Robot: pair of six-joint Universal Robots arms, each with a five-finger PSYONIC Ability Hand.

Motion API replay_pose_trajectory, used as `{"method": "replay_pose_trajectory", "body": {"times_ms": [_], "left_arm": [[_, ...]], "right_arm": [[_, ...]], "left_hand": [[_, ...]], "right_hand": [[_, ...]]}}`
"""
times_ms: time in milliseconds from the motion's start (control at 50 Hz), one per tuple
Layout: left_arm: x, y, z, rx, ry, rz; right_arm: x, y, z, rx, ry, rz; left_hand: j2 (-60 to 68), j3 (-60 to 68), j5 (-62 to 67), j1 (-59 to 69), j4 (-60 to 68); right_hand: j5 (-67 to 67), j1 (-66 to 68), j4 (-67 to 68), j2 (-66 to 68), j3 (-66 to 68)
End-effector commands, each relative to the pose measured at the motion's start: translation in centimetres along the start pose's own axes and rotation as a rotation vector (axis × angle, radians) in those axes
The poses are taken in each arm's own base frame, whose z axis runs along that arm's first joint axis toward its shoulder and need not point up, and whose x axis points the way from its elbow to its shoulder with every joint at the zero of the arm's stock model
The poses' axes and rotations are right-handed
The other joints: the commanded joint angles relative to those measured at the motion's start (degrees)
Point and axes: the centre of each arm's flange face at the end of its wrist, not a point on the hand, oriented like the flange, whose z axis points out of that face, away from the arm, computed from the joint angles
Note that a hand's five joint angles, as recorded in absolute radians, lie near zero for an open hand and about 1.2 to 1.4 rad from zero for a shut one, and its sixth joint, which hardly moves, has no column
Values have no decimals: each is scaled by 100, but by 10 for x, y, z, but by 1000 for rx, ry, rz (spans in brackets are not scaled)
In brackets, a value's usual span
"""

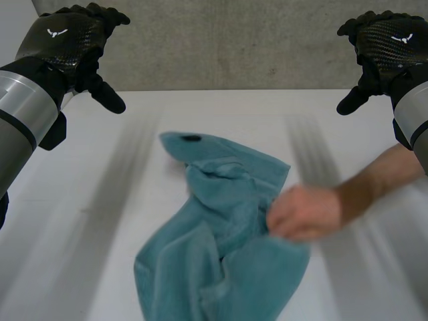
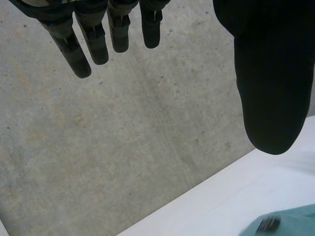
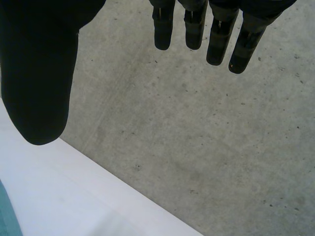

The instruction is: Fold the laundry

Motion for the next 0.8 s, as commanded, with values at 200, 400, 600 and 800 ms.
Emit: {"method": "replay_pose_trajectory", "body": {"times_ms": [200,400,600,800], "left_arm": [[1,5,1,-17,2,1],[1,6,2,-23,5,0],[2,9,3,-30,6,0],[8,25,8,-82,54,27]], "right_arm": [[-3,0,0,4,-35,2],[-5,1,0,6,-60,3],[-9,1,0,11,-101,1],[-21,1,-6,-2,-229,8]], "left_hand": [[-162,-240,-274,-154,-187],[-162,-240,-274,-154,-187],[-162,-240,-274,-154,-187],[-129,-206,-240,-121,-153]], "right_hand": [[-382,-211,-353,-286,-241],[-382,-211,-353,-286,-241],[-382,-211,-353,-286,-241],[-382,-211,-353,-286,-241]]}}
